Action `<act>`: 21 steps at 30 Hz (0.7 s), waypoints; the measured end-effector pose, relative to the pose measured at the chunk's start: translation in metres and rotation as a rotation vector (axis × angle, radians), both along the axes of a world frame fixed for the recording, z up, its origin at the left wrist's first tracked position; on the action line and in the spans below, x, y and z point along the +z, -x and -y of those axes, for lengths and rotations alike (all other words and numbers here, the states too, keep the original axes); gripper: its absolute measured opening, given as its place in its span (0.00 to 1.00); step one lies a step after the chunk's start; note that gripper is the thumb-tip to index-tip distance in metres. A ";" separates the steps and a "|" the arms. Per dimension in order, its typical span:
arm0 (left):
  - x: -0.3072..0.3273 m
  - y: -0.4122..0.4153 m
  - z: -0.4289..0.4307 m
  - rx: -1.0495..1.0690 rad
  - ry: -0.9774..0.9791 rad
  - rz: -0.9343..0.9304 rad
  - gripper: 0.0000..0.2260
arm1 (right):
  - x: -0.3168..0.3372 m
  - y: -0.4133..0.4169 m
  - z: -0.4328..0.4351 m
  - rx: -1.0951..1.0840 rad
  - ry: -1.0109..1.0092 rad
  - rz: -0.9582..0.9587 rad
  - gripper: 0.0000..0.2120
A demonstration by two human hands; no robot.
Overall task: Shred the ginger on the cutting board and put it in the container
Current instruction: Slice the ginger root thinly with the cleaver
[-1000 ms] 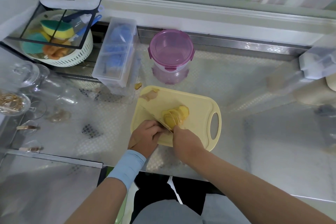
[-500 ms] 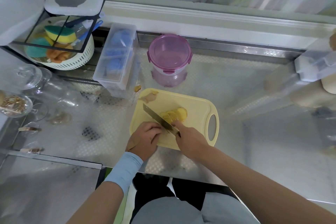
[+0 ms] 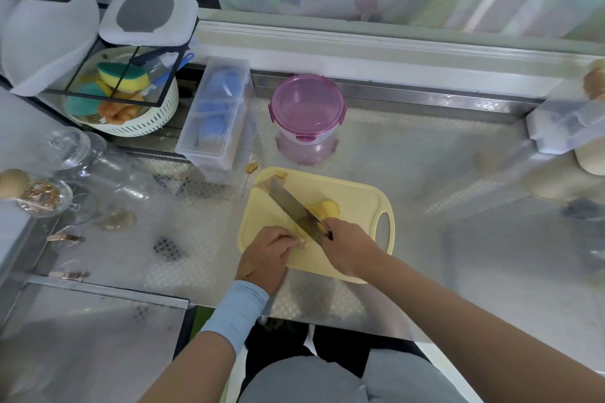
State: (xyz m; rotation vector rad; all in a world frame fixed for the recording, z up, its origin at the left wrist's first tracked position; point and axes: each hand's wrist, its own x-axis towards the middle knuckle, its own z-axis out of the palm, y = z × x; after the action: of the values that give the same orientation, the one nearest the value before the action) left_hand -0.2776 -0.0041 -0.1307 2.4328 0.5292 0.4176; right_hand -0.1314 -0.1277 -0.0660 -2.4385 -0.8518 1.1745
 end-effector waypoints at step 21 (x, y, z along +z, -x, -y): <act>-0.013 0.004 -0.004 0.024 -0.134 0.032 0.11 | 0.024 0.034 0.026 0.291 0.076 0.237 0.27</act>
State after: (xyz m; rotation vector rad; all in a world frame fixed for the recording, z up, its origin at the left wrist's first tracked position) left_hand -0.2815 -0.0005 -0.1432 2.5448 0.5319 0.5164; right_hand -0.1653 -0.1540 -0.0418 -2.6170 -1.2900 1.0373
